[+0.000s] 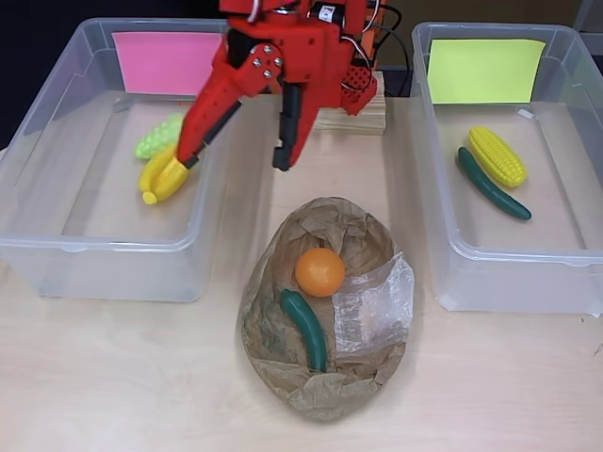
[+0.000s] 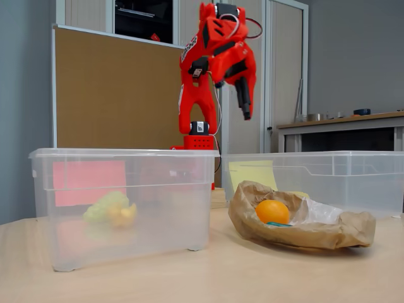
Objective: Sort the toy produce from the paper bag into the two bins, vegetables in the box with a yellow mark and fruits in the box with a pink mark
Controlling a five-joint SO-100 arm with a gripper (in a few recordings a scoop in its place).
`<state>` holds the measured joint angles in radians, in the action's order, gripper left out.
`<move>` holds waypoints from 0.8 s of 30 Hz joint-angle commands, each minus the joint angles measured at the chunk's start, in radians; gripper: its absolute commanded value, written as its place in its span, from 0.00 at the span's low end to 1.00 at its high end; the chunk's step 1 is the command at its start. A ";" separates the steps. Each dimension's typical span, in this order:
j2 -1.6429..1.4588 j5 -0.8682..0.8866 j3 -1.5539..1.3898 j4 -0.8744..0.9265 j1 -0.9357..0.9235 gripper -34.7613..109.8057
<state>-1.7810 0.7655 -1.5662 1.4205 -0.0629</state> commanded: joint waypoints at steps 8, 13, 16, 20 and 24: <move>0.178 0.324 -0.213 -0.207 0.276 0.57; 0.281 0.457 -0.313 -0.344 0.295 0.57; 0.347 0.469 -0.310 -0.394 0.291 0.58; 0.439 0.469 -0.273 -0.448 0.279 0.58; 0.508 0.479 -0.245 -0.465 0.264 0.57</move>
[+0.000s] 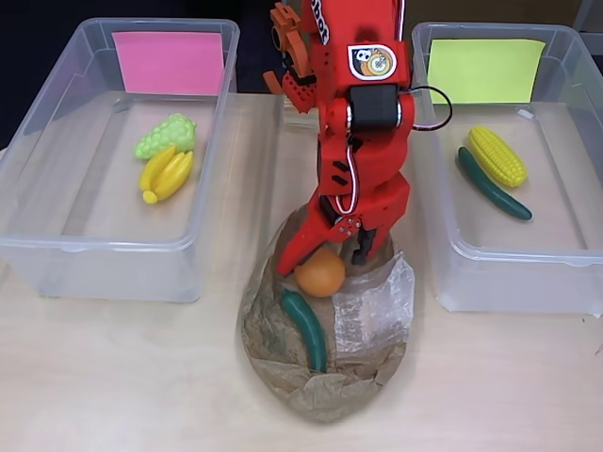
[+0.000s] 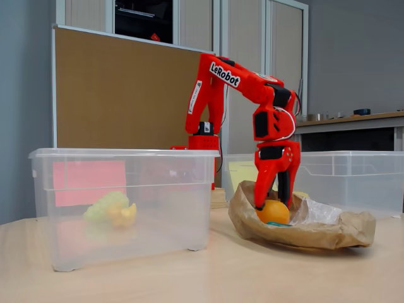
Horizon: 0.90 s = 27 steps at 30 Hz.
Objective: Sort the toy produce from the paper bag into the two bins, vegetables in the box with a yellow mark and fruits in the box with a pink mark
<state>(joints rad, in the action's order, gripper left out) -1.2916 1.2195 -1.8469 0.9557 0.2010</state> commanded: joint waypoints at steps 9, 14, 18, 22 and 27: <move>0.058 0.064 0.063 0.037 -0.018 0.45; 0.032 0.054 0.089 0.077 -0.018 0.43; 0.011 0.031 0.156 0.155 -0.011 0.43; -0.049 -0.003 0.275 0.327 -0.003 0.43; -0.158 -0.064 0.449 0.489 0.023 0.44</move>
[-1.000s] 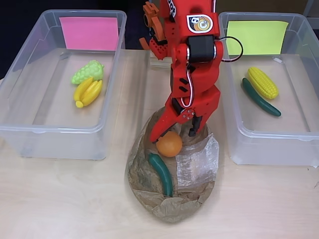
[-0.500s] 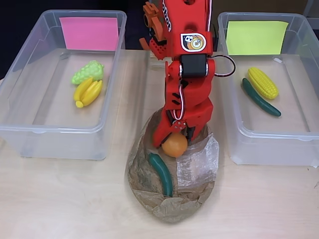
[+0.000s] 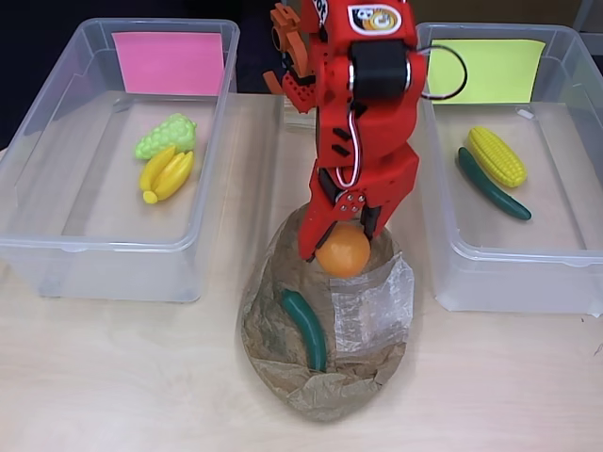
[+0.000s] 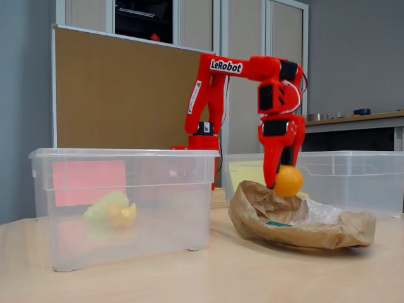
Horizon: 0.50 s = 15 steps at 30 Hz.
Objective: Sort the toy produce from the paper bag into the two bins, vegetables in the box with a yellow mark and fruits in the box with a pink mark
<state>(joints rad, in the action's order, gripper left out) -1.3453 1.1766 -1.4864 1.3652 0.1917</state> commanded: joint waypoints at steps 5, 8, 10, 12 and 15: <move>-0.225 0.017 0.137 0.193 0.101 0.43; -0.287 0.106 0.112 0.255 0.178 0.43; -0.318 0.181 0.095 0.295 0.219 0.43; -0.351 0.230 0.066 0.304 0.242 0.43; -0.393 0.245 0.040 0.295 0.245 0.43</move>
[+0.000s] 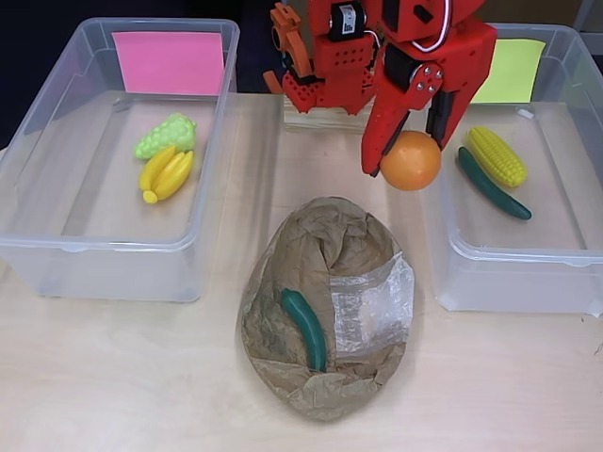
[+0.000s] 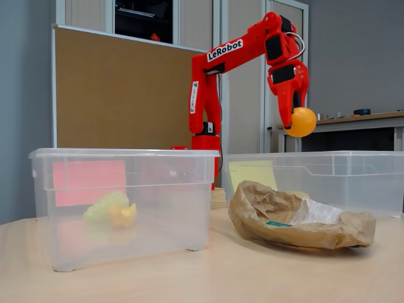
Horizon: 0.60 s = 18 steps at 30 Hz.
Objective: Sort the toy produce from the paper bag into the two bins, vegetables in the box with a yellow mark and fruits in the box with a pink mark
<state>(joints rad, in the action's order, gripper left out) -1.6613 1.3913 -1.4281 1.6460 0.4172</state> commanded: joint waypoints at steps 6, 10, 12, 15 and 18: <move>-0.158 -0.020 -0.034 0.032 -0.032 0.43; -0.256 -0.080 -0.081 0.031 -0.124 0.43; -0.321 -0.097 -0.121 0.031 -0.206 0.43; -0.417 -0.098 -0.198 0.074 -0.377 0.43; -0.494 -0.115 -0.308 0.127 -0.615 0.43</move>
<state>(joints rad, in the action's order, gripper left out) -2.0663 1.2855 -1.6521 1.7242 0.0000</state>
